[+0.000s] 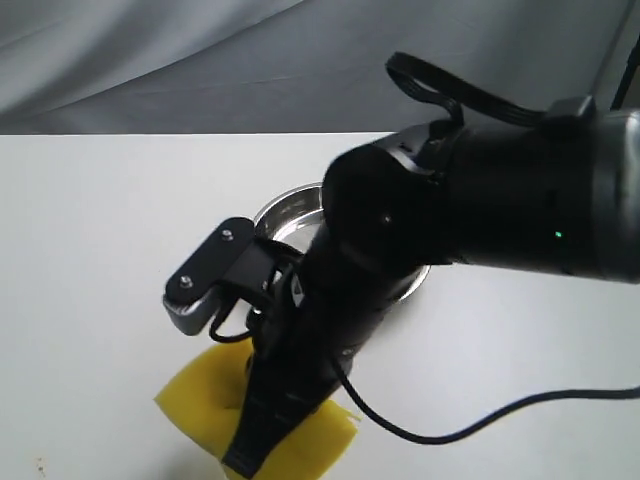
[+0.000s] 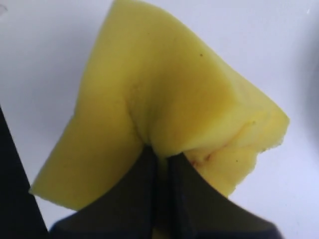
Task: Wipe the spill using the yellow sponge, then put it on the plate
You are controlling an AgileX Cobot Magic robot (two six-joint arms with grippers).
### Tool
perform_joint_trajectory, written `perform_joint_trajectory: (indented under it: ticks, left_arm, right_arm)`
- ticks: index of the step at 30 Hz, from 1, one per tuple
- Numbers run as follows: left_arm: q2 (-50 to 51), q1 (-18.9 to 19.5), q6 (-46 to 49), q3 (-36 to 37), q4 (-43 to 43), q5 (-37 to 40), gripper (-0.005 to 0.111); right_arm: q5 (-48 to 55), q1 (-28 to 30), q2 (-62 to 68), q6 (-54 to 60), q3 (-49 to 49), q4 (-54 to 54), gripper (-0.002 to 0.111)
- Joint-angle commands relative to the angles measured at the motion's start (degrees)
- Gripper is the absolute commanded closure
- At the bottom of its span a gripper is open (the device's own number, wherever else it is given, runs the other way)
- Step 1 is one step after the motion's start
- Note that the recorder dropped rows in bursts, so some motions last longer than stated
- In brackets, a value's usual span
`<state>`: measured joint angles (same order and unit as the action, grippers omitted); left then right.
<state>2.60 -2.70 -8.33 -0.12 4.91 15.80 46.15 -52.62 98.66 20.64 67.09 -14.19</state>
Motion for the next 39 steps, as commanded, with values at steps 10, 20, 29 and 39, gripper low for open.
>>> perform_joint_trajectory:
  ticks: [10,20,29,39]
  left_arm:
    - [0.2,0.1,-0.3,0.1,0.3,-0.7,0.107]
    - [0.2,0.1,-0.3,0.1,0.3,-0.7,0.107]
    - [0.2,0.1,-0.4,0.1,0.3,-0.7,0.107]
    - [0.2,0.1,-0.4,0.1,0.3,-0.7,0.107]
  right_arm:
    - [-11.1,0.0,-1.6,-16.4,-15.0,15.3,0.108]
    - [-13.7,0.2,5.3,-18.7,-16.3,14.2,0.108]
    - [-20.4,0.1,9.1,-8.3,-16.3,3.9,0.108]
    - [-22.6,0.1,9.1,10.5,-8.8,-20.0,0.108]
